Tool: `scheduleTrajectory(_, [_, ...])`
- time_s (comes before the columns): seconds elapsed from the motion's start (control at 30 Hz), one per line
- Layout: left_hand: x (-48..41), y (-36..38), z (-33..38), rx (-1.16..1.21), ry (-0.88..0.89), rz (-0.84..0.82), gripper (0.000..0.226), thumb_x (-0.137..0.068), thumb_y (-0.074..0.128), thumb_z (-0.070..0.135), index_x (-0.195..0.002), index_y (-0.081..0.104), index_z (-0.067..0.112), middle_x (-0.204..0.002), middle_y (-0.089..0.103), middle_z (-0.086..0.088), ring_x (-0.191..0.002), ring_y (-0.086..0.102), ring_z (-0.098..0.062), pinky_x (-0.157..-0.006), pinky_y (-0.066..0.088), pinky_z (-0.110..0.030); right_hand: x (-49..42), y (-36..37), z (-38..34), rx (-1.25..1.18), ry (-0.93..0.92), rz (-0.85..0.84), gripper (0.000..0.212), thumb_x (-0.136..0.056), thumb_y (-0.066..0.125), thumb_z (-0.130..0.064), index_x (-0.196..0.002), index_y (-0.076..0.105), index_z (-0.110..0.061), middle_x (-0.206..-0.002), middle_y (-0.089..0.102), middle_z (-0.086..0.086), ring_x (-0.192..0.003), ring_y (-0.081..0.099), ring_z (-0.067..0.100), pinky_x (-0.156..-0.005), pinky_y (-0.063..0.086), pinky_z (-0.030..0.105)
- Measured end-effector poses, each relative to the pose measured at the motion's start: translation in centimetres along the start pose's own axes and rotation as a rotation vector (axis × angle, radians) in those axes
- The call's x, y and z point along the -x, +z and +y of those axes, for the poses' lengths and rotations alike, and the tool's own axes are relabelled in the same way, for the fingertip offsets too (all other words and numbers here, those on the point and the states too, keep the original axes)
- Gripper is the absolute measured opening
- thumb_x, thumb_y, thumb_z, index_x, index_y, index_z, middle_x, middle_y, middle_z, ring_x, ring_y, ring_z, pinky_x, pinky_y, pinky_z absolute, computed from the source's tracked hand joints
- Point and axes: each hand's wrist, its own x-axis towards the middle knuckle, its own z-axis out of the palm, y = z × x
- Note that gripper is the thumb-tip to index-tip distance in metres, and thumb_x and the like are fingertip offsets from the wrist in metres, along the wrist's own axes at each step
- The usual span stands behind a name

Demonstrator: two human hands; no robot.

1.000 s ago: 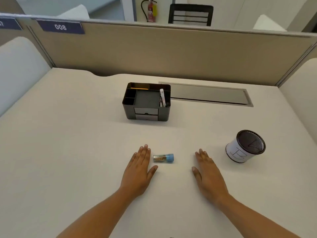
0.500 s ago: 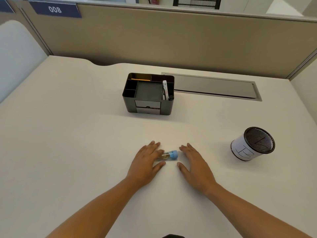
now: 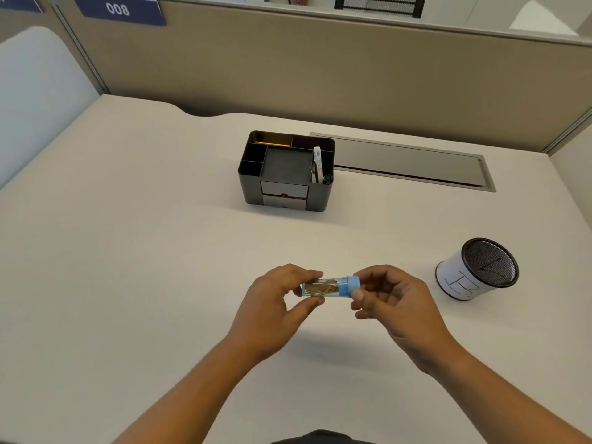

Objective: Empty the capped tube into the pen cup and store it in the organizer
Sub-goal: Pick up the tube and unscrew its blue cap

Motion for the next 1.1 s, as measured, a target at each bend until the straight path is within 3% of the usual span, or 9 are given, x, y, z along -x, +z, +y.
scheduleTrajectory(0.13, [0.6, -0.3, 1.8, -0.147, 0.086, -0.009, 0.036, -0.087, 0.068, 0.033, -0.122, 0.061, 0.030, -0.112, 0.067, 0.014, -0.098, 0.058, -0.005, -0.086, 0.047, -0.021, 1.1, 0.2, -0.5, 0.000, -0.003, 0.048, 0.026, -0.071, 0.078, -0.029, -0.093, 0.073, -0.015, -0.080, 0.077, 0.008, -0.068, 0.073, 0.020, -0.059, 0.059, 0.024])
scheduleTrajectory(0.23, [1.0, 0.6, 3.0, -0.376, 0.200, -0.071, 0.044, -0.090, 0.063, 0.030, -0.132, 0.051, 0.028, -0.117, 0.063, 0.009, -0.100, 0.056, -0.012, -0.090, 0.043, -0.028, 1.9, 0.5, -0.5, 0.008, 0.007, 0.055, 0.010, -0.081, 0.077, -0.015, -0.090, 0.073, -0.018, -0.078, 0.077, 0.007, -0.068, 0.074, 0.020, -0.060, 0.059, 0.023])
scheduleTrajectory(0.33, [1.5, 2.3, 4.1, -0.405, 0.142, -0.093, 0.040, -0.090, 0.059, 0.022, -0.127, 0.047, 0.026, -0.115, 0.059, 0.007, -0.099, 0.052, -0.015, -0.090, 0.044, -0.029, 2.5, 0.9, -0.4, 0.076, -0.010, 0.058, 0.012, -0.084, 0.077, -0.011, -0.087, 0.073, -0.022, -0.079, 0.076, 0.004, -0.070, 0.074, 0.022, -0.061, 0.060, 0.025])
scheduleTrajectory(0.43, [1.9, 3.5, 5.0, -0.306, 0.035, -0.059, 0.021, -0.086, 0.062, 0.030, -0.102, 0.048, 0.027, -0.098, 0.056, 0.011, -0.088, 0.050, -0.012, -0.077, 0.046, -0.026, 3.0, 1.5, -1.1, 0.261, -0.093, 0.065, 0.006, -0.084, 0.075, -0.026, -0.083, 0.069, -0.026, -0.078, 0.074, -0.003, -0.069, 0.071, 0.018, -0.061, 0.062, 0.028])
scheduleTrajectory(0.53, [1.9, 4.3, 5.6, -0.183, -0.108, -0.040, 0.022, -0.080, 0.065, 0.031, -0.082, 0.044, 0.034, -0.079, 0.053, 0.018, -0.075, 0.053, -0.007, -0.059, 0.039, -0.018, 3.1, 1.9, -1.8, 0.690, -0.306, 0.104, 0.020, -0.081, 0.064, -0.050, -0.078, 0.060, -0.030, -0.067, 0.064, -0.007, -0.062, 0.060, 0.014, -0.052, 0.051, 0.021])
scheduleTrajectory(0.63, [1.3, 4.9, 6.2, 0.036, -0.247, -0.084, 0.015, -0.071, 0.065, 0.024, -0.072, 0.052, 0.033, -0.067, 0.062, 0.015, -0.060, 0.057, -0.006, -0.051, 0.039, -0.017, 2.9, 1.7, -2.7, 0.897, -0.451, 0.139, 0.022, -0.085, 0.057, -0.053, -0.083, 0.055, -0.031, -0.056, 0.056, -0.011, -0.053, 0.055, 0.014, -0.045, 0.045, 0.022])
scheduleTrajectory(0.73, [0.4, 5.2, 6.7, 0.343, -0.250, -0.249, 0.012, -0.071, 0.059, 0.011, -0.061, 0.056, 0.018, -0.052, 0.054, 0.010, -0.050, 0.043, -0.010, -0.048, 0.036, -0.029, 2.9, 1.1, -3.2, 0.907, -0.507, 0.115, 0.023, -0.084, 0.061, -0.047, -0.076, 0.054, -0.027, -0.051, 0.046, -0.013, -0.048, 0.048, 0.014, -0.043, 0.037, 0.020])
scheduleTrajectory(0.87, [-0.1, 5.6, 6.8, 0.496, -0.202, -0.421, 0.008, -0.075, 0.061, 0.003, -0.070, 0.056, -0.001, -0.062, 0.048, -0.008, -0.060, 0.042, -0.017, -0.054, 0.033, -0.034, 3.2, 0.0, -3.6, 0.804, -0.483, 0.058, 0.028, -0.080, 0.067, -0.041, -0.070, 0.048, -0.022, -0.046, 0.037, -0.011, -0.046, 0.040, 0.016, -0.044, 0.028, 0.016])
scheduleTrajectory(1.1, [0.3, 5.9, 7.4, 0.611, -0.157, -0.568, 0.008, -0.068, 0.062, 0.001, -0.067, 0.056, 0.007, -0.064, 0.047, -0.006, -0.062, 0.045, -0.017, -0.053, 0.035, -0.029, 4.2, -0.9, -4.0, 0.776, -0.527, -0.061, 0.027, -0.078, 0.068, -0.029, -0.066, 0.046, -0.020, -0.050, 0.039, -0.008, -0.047, 0.034, 0.014, -0.045, 0.024, 0.015])
